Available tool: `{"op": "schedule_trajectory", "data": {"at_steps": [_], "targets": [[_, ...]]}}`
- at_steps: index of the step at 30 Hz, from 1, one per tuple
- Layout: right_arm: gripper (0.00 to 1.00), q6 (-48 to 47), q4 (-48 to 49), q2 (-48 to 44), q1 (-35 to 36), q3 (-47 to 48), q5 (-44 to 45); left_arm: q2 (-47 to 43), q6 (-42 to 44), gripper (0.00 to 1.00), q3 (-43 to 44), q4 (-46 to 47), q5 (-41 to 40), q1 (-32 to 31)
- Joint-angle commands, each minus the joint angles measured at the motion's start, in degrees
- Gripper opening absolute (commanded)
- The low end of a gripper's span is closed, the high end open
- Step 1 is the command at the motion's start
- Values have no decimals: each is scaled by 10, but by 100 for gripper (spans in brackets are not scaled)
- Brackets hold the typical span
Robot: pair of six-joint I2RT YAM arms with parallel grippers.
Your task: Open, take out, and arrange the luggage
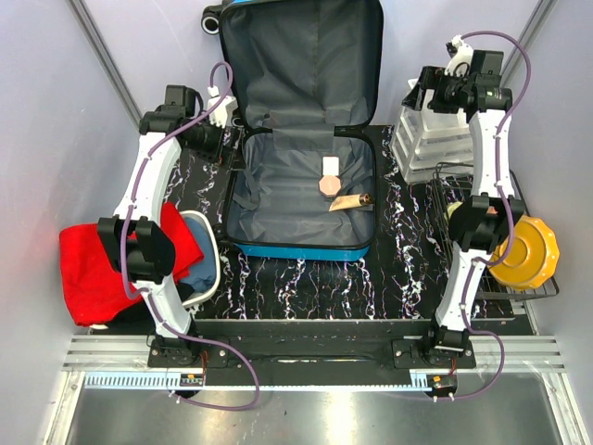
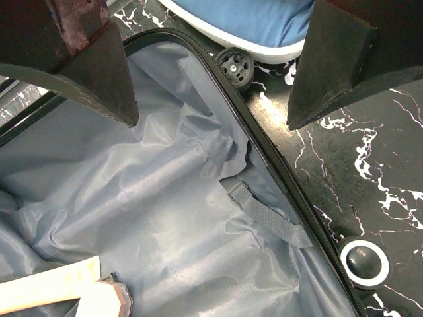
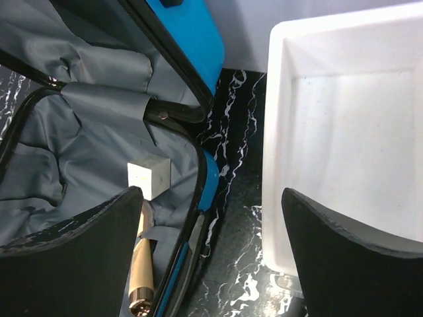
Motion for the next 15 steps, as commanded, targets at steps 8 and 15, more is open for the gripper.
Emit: {"op": "schedule_trajectory", "data": {"at_steps": [8, 15], "targets": [[74, -195, -35, -209, 0, -189, 81, 18, 24, 99, 58, 34, 20, -7], [49, -173, -38, -282, -2, -365, 174, 32, 12, 99, 67, 35, 36, -8]]}}
